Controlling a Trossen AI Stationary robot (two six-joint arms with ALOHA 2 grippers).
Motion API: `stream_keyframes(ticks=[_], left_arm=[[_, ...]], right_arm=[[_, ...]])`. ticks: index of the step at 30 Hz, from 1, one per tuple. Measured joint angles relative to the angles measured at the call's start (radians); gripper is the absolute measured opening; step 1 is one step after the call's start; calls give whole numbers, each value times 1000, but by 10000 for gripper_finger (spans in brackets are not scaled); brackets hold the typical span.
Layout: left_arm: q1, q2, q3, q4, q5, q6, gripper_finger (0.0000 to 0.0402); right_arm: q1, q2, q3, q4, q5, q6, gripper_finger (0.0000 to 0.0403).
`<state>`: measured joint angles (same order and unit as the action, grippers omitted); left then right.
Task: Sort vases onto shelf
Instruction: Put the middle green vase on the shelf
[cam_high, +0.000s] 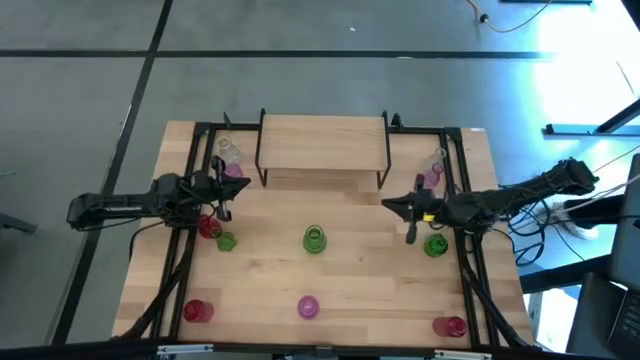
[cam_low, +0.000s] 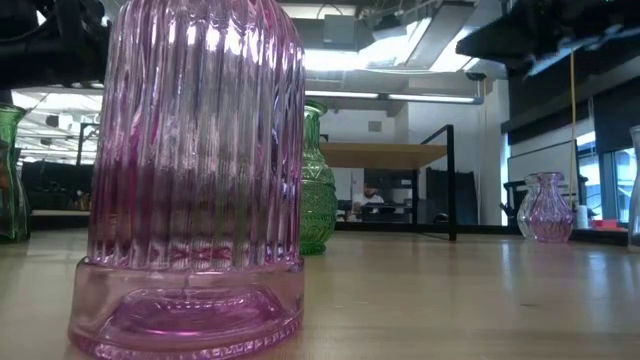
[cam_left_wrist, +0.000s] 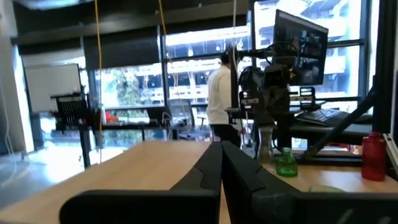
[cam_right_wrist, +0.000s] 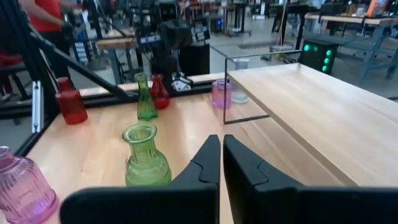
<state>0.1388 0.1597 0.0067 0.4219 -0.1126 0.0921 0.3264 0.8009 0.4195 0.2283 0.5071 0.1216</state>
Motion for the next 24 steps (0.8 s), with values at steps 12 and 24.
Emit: stream_keyframes(ticks=[12, 24], left_arm=[[0, 0, 0, 23, 2, 0, 0], [0, 0, 0, 20, 2, -38, 0]], right_arm=[[0, 368, 321, -33, -6, 0, 57], [-5, 705, 785, -470, -112, 0, 229]])
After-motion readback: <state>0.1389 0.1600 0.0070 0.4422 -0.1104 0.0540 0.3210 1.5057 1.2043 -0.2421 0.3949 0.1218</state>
